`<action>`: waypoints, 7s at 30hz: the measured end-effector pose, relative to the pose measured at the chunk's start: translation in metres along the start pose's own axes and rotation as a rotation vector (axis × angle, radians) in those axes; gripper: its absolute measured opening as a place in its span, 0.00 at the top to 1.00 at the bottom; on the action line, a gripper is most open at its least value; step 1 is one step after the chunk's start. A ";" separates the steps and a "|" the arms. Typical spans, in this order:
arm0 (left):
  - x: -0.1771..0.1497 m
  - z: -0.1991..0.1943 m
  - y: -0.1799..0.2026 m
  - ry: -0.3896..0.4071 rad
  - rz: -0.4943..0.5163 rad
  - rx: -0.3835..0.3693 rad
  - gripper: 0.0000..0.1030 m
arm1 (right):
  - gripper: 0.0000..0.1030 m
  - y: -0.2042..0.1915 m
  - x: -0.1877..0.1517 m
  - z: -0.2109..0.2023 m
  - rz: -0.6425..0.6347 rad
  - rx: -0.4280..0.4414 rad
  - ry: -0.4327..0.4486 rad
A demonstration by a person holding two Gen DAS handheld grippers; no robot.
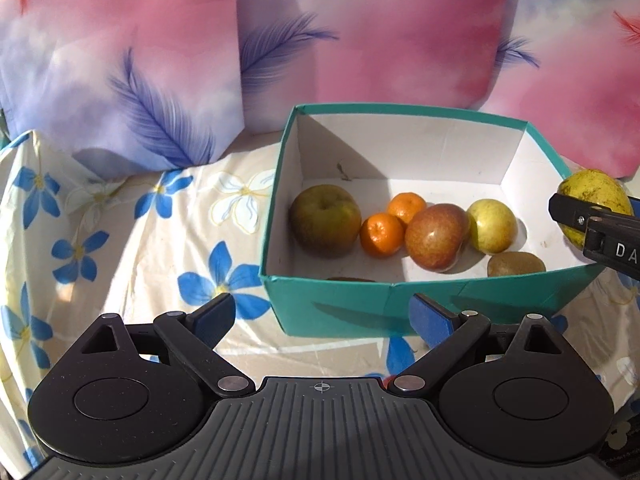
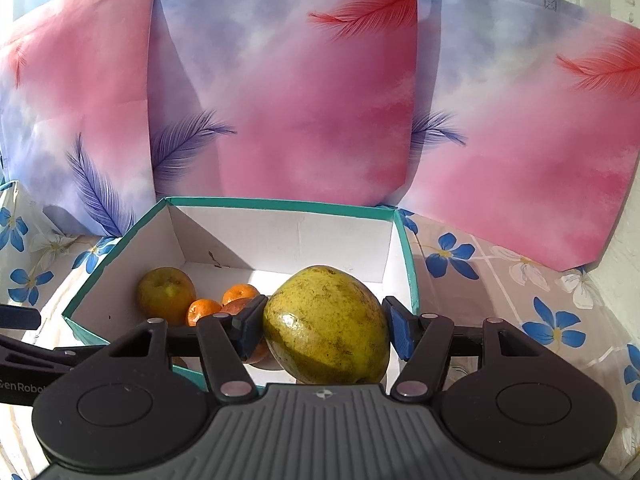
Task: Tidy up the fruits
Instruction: 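Lower the large green pear into the box and open the right tool, then grasp a cherry tomato on the cloth with the left tool, then carry the cherry tomato over the box with the left tool while the right tool grasps another tomato, then open the left tool to drop the cherry tomato into the box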
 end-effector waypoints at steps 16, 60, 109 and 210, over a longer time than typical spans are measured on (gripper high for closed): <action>-0.049 0.007 -0.012 -0.119 -0.057 -0.025 0.06 | 0.40 -0.003 -0.011 0.022 -0.044 -0.022 -0.047; -0.080 0.020 0.017 -0.059 0.081 -0.121 0.12 | 0.00 -0.007 -0.030 -0.058 -0.087 0.033 0.160; -0.071 0.037 0.027 -0.127 0.088 -0.213 0.74 | 0.00 -0.008 -0.076 -0.043 -0.111 0.035 -0.012; 0.029 0.008 0.034 0.112 0.017 -0.032 0.10 | 0.79 -0.005 -0.016 -0.027 -0.026 0.056 0.097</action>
Point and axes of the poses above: each gripper's, at about its wrist camera, not at the fingertips, and z roughly the way its jaws point, y to its right, x to its top, the point moved 8 cm from there along z, roughly the way its jaws point, and after that the axes turned 3 degrees about -z, right-handed, at the moved point
